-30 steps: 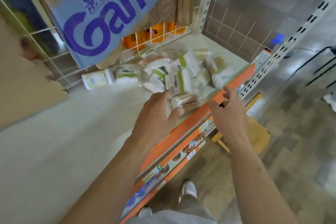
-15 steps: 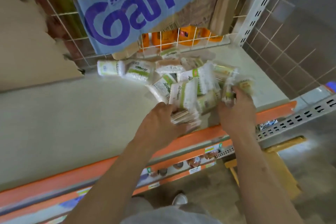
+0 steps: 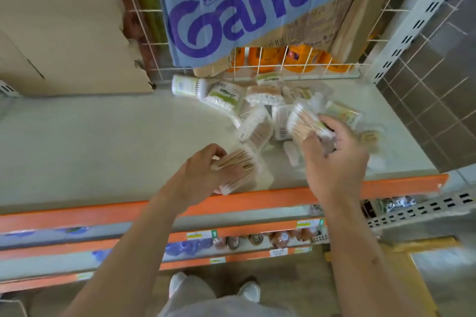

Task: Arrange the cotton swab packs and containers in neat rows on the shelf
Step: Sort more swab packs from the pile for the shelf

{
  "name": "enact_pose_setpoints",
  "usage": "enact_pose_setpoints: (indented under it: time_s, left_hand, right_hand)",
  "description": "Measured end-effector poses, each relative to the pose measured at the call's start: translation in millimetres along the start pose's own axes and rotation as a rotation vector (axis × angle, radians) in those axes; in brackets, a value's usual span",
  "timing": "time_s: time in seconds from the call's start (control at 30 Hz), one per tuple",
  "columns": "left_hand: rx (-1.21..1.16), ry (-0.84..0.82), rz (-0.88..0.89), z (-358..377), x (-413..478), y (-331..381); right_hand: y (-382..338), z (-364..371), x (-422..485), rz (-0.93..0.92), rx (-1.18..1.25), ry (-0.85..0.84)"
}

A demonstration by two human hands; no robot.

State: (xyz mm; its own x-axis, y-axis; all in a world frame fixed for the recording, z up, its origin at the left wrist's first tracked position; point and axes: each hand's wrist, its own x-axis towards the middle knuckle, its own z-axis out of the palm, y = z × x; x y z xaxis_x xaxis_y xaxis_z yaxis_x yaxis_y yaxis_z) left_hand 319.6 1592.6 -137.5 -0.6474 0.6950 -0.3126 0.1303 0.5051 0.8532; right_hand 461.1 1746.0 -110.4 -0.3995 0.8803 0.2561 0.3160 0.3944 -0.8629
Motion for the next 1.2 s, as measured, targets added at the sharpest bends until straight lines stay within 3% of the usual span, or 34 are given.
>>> enact_pose_setpoints:
  time_s: [0.17,0.3,0.4,0.53,0.67,0.83,1.0,1.2]
  left_hand:
    - [-0.310,0.106,-0.061,0,-8,-5]
    - [-0.370,0.041,-0.012,3,-15,1]
    - [-0.547,-0.005,-0.050,2,-18,0]
    - [-0.729,-0.050,-0.081,4,-17,-2]
    - [-0.830,-0.128,-0.056,7,-17,-2]
    - [-0.857,-0.195,-0.048,3,-21,-8]
    - [-0.842,-0.090,-0.015,-16,-30,-15]
    - [-0.865,0.273,-0.019,-48,-67,-44]
  right_hand:
    - [-7,32,-27,-0.063,0.054,-0.289]
    - [-14,41,-39,-0.022,0.170,-0.481]
    - [-16,39,-37,0.073,0.267,-0.518]
    - [-12,35,-36,0.154,0.355,-0.391]
    - [-12,29,-34,0.380,0.530,-0.345]
    - [-12,24,-29,0.547,0.806,-0.500]
    - [-20,34,-36,0.512,0.827,-0.550]
    - [-37,71,-50,0.417,0.696,-0.655]
